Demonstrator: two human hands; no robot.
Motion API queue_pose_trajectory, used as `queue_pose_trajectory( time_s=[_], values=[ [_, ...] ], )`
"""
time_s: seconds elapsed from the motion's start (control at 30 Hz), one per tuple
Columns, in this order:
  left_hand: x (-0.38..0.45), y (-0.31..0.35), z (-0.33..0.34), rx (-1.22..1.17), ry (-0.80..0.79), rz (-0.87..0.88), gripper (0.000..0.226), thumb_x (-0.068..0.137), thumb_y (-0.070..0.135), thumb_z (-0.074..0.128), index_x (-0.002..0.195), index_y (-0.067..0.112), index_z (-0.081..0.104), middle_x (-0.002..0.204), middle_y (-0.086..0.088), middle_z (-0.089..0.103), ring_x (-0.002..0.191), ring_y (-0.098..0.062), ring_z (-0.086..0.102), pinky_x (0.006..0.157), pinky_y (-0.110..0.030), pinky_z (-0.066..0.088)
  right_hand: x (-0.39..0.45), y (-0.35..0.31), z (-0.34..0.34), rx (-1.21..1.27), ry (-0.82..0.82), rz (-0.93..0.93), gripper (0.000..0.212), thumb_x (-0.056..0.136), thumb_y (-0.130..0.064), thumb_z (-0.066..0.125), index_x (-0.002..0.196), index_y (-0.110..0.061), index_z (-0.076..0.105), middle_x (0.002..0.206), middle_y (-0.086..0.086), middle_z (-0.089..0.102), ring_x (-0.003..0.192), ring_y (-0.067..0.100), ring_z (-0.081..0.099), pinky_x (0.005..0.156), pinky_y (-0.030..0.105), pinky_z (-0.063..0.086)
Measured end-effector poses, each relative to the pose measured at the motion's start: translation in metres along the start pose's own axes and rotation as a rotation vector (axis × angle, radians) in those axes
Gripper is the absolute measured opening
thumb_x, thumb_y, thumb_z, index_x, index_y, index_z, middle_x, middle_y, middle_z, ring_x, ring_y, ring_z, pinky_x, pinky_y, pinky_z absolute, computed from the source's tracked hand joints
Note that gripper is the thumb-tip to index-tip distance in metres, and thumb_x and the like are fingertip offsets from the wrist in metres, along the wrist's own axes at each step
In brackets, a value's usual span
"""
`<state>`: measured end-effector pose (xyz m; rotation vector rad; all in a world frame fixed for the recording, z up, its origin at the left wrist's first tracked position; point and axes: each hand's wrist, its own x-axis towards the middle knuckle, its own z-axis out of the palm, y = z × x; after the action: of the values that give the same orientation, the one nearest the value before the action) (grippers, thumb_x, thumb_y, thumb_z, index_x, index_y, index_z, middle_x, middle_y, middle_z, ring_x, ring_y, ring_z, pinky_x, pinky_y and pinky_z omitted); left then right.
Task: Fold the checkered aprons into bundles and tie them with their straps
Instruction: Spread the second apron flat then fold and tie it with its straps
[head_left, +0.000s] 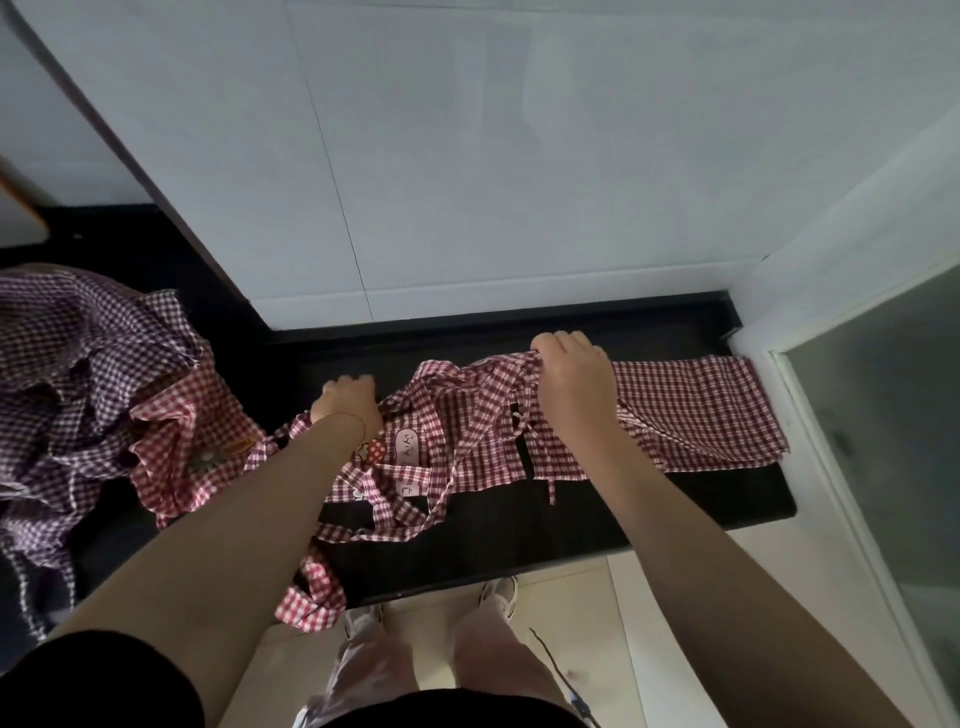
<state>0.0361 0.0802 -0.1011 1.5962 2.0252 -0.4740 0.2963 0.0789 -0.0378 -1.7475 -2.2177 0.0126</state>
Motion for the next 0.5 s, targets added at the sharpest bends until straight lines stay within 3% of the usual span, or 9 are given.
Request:
queue_pose_trajectory(
  time_s=[0.07, 0.17, 0.23, 0.3, 0.37, 0.47, 0.5],
  values=[
    [-0.001, -0.005, -0.005, 0.067, -0.124, 0.038, 0.038, 0.088, 0.015, 0.061, 0.126, 0.014, 0.063, 0.12, -0.008, 0.062, 0.107, -0.024, 0.059, 0.082, -0.033, 0.055, 0.004, -0.006, -0.004, 0.069, -0.048, 0.107, 0.018, 0.085, 0.009, 0.059, 0.092, -0.007, 0.064, 0.083, 0.005, 0.062, 0.077, 0.02, 0.057, 0.06, 0.033, 0.05],
    [-0.008, -0.003, -0.014, 0.213, -0.11, 0.16, 0.037, 0.086, 0.028, 0.068, 0.122, 0.021, 0.065, 0.125, -0.004, 0.06, 0.122, -0.025, 0.051, 0.098, -0.039, 0.046, 0.018, -0.013, -0.009, 0.244, -0.089, 0.27, 0.016, 0.094, 0.002, 0.05, 0.096, -0.006, 0.063, 0.091, 0.005, 0.06, 0.08, 0.019, 0.057, 0.071, 0.034, 0.052],
    [-0.011, -0.003, -0.022, 0.118, -0.175, 0.235, 0.046, 0.086, 0.026, 0.069, 0.131, 0.02, 0.059, 0.132, -0.003, 0.057, 0.125, -0.025, 0.051, 0.103, -0.039, 0.043, 0.029, -0.011, -0.016, 0.219, -0.096, 0.328, 0.014, 0.097, -0.006, 0.046, 0.092, -0.006, 0.059, 0.086, 0.005, 0.059, 0.077, 0.021, 0.056, 0.069, 0.039, 0.05],
    [-0.016, -0.008, -0.033, 0.083, -0.334, 0.261, 0.054, 0.088, 0.022, 0.066, 0.14, 0.015, 0.052, 0.139, -0.004, 0.053, 0.125, -0.024, 0.052, 0.099, -0.034, 0.045, 0.039, -0.008, -0.027, 0.041, -0.093, 0.341, 0.02, 0.099, -0.015, 0.043, 0.082, -0.008, 0.052, 0.076, 0.005, 0.052, 0.07, 0.024, 0.049, 0.061, 0.036, 0.038],
    [-0.023, -0.016, -0.047, 0.263, -0.475, 0.228, 0.05, 0.093, 0.022, 0.061, 0.14, 0.01, 0.052, 0.141, -0.007, 0.052, 0.118, -0.023, 0.054, 0.093, -0.032, 0.047, 0.045, -0.007, -0.038, -0.077, -0.076, 0.339, 0.028, 0.099, -0.021, 0.041, 0.074, -0.01, 0.048, 0.069, 0.003, 0.047, 0.066, 0.024, 0.044, 0.059, 0.033, 0.03],
    [-0.029, -0.025, -0.055, 0.309, -0.787, 0.119, 0.049, 0.097, 0.02, 0.059, 0.144, 0.008, 0.047, 0.146, -0.014, 0.048, 0.123, -0.028, 0.054, 0.088, -0.033, 0.05, 0.057, -0.01, -0.043, -0.13, -0.237, 0.329, 0.034, 0.1, -0.027, 0.041, 0.073, -0.01, 0.054, 0.071, 0.004, 0.055, 0.067, 0.022, 0.048, 0.06, 0.032, 0.032],
    [-0.029, -0.028, -0.054, 0.302, -0.818, 0.089, 0.049, 0.098, 0.021, 0.058, 0.144, 0.008, 0.046, 0.147, -0.014, 0.047, 0.128, -0.03, 0.052, 0.091, -0.035, 0.049, 0.06, -0.012, -0.042, -0.121, -0.295, 0.315, 0.035, 0.1, -0.027, 0.042, 0.076, -0.008, 0.058, 0.074, 0.004, 0.057, 0.068, 0.022, 0.049, 0.059, 0.032, 0.033]
  ],
)
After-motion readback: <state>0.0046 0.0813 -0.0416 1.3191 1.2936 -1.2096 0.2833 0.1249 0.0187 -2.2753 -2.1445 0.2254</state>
